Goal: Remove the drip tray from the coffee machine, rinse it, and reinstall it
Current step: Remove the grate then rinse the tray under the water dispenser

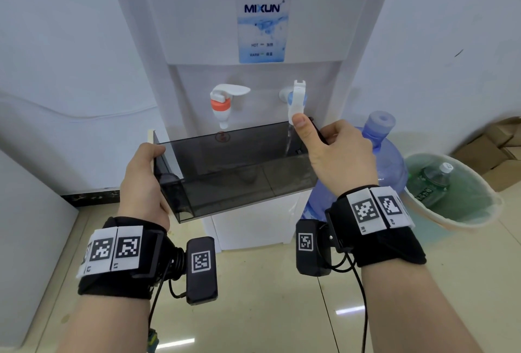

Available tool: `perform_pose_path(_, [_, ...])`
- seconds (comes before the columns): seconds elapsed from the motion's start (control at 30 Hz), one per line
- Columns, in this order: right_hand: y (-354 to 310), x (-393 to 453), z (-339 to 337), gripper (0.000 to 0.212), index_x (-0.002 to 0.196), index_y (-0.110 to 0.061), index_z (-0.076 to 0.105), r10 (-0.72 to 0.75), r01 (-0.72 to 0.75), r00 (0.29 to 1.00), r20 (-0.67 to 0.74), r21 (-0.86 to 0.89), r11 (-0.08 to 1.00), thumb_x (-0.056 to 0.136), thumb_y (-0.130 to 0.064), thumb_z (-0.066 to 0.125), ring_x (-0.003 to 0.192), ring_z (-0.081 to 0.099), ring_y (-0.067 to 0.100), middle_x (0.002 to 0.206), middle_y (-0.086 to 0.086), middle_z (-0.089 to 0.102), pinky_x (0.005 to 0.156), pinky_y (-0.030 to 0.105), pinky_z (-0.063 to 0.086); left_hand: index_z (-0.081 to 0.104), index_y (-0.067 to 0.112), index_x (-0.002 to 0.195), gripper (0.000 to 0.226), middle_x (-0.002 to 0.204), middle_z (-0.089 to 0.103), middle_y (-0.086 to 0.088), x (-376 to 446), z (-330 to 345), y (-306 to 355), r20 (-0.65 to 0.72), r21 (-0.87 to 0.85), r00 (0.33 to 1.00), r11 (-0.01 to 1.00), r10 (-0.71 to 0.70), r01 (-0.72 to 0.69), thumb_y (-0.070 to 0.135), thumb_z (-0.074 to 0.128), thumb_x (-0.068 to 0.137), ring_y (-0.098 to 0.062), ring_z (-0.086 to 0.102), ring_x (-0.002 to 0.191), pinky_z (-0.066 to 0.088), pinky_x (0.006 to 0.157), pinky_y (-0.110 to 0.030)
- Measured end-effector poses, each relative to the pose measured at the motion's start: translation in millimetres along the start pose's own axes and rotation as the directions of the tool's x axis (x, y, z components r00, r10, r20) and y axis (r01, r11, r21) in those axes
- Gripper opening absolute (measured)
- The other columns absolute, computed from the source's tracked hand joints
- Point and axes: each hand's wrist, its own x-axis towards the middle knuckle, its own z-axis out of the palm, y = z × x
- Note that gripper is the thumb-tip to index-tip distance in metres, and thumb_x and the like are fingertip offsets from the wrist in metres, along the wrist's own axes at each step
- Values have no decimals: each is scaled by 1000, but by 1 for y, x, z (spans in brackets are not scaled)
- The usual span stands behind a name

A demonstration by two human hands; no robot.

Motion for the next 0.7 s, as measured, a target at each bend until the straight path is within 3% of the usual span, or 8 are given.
perform_pose_path(0.57, [14,-19,-1,90,96,-23,62,11,-9,999,39,-38,999,59,-99,31,96,61,27,93,-1,69,78,36,42,74,20,90,21,76,76,1,-15,-12,-11,-3,19,1000,1000,-16,16,34,58,91,-19,73,62,58,51,-28])
perform_pose_path(0.7, [11,-17,-2,79,91,-25,61,14,-13,1000,27,-27,1000,66,-96,38,91,60,25,89,-4,68,75,35,40,73,21,85,22,71,76,1,-14,-9,-9,12,21,1000,1000,-13,13,33,57,91,-19,72,58,58,49,-28])
